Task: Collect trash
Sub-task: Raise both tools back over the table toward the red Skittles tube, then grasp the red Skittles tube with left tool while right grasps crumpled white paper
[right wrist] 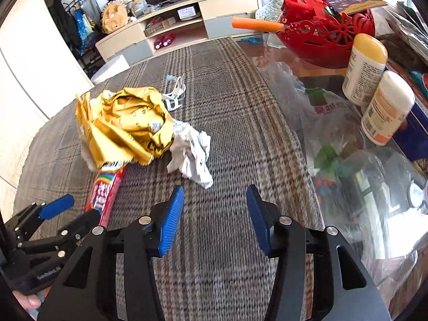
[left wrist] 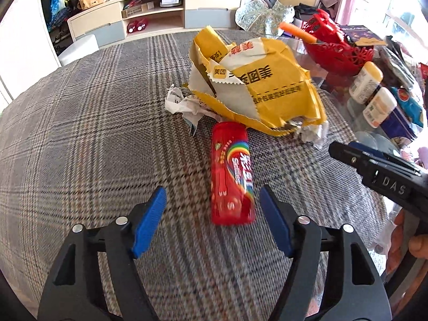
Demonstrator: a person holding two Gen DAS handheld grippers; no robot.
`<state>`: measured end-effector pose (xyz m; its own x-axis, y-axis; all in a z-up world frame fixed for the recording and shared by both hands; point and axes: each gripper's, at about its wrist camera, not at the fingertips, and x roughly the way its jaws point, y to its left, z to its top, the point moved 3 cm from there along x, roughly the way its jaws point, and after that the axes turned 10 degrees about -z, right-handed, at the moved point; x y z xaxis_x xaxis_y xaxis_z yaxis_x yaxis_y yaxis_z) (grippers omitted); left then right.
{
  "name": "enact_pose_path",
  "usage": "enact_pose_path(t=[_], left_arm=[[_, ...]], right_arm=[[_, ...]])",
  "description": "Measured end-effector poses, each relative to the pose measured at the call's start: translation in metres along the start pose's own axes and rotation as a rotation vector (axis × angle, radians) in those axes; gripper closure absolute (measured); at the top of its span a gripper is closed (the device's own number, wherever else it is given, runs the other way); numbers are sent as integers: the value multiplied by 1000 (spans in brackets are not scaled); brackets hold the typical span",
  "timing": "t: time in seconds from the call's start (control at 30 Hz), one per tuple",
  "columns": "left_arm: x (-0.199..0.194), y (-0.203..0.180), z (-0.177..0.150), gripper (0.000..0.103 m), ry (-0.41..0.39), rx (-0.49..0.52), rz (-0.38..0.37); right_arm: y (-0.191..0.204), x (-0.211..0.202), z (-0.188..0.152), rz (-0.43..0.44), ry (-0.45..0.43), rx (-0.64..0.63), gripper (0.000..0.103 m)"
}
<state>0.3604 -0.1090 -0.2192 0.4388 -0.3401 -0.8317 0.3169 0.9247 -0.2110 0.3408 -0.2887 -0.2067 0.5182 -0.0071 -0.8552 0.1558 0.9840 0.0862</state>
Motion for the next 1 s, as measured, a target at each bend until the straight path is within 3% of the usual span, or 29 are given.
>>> enact_pose_path(t=[0.1, 0.2, 0.27, 0.47, 0.57, 1.0], left_arm=[[12, 2, 5, 41, 14, -6, -6], [21, 2, 6, 52, 25, 1, -26], [22, 2, 6, 67, 9, 18, -13], [17, 9, 1, 69, 4, 42, -23], [12, 11, -4, 69, 7, 44, -22], [-31, 7, -57, 70, -5, 37, -15]], right_arm=[[4, 7, 8, 5, 2, -3, 53], [7, 13, 12, 8, 5, -10, 53], [9, 18, 16, 4, 2, -17, 55], [18, 27, 20, 13, 4, -45, 79], [20, 21, 17, 5, -10, -60, 86], [20, -48, -38, 85, -38, -87, 90]])
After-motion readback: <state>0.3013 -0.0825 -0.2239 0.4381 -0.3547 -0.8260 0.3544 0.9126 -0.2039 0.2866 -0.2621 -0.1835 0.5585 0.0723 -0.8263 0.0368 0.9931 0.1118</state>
